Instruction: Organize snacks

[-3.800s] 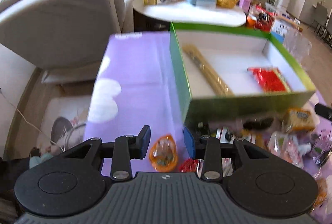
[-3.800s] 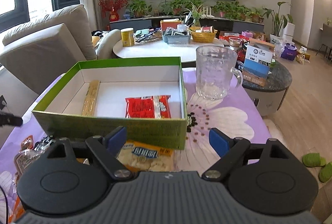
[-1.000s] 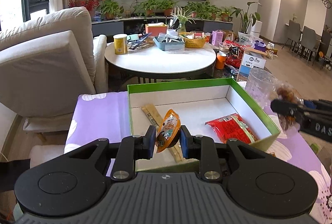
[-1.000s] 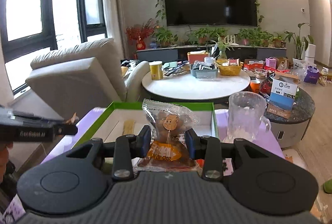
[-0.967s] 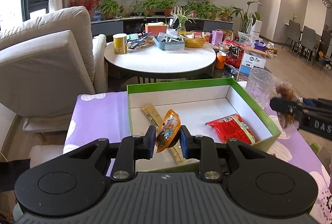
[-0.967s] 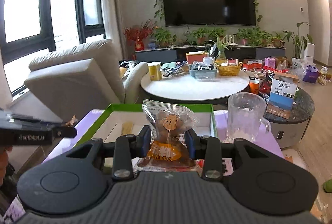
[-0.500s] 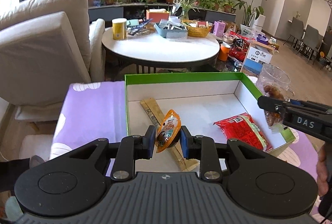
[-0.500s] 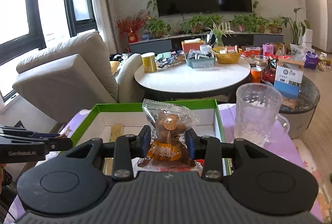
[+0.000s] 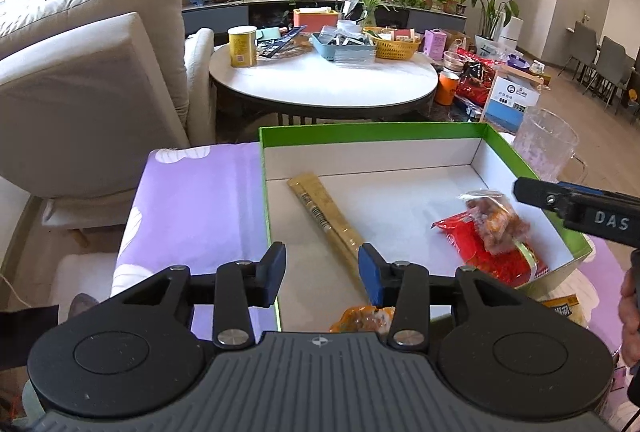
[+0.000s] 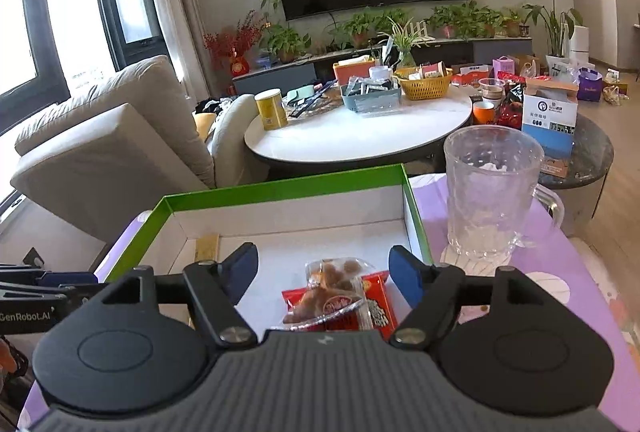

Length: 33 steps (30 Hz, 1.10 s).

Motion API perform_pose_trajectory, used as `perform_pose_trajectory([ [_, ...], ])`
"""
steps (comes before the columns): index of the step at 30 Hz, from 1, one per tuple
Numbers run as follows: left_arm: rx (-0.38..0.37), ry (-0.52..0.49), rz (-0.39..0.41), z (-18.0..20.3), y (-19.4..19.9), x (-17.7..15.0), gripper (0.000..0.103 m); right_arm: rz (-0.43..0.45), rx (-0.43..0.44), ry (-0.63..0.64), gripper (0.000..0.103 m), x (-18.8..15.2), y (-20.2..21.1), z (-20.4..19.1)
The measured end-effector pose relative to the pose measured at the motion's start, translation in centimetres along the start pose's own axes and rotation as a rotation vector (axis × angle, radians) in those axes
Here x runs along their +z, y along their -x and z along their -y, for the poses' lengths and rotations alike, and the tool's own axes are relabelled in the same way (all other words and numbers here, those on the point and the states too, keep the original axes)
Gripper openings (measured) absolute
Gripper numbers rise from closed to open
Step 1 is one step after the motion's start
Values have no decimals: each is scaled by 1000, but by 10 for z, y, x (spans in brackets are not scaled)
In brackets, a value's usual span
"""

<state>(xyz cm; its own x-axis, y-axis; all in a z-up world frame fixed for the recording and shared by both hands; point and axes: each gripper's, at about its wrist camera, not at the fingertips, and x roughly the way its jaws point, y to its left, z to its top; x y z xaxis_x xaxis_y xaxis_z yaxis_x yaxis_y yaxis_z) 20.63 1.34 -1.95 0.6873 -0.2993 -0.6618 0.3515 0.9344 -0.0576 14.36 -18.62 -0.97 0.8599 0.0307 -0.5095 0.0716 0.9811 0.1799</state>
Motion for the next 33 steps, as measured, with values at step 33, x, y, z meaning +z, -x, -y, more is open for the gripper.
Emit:
perform_pose_trajectory([
  [33,-97,-129,-181,-22,78,-125,38,-145,-27,18,92,-102,84,31],
])
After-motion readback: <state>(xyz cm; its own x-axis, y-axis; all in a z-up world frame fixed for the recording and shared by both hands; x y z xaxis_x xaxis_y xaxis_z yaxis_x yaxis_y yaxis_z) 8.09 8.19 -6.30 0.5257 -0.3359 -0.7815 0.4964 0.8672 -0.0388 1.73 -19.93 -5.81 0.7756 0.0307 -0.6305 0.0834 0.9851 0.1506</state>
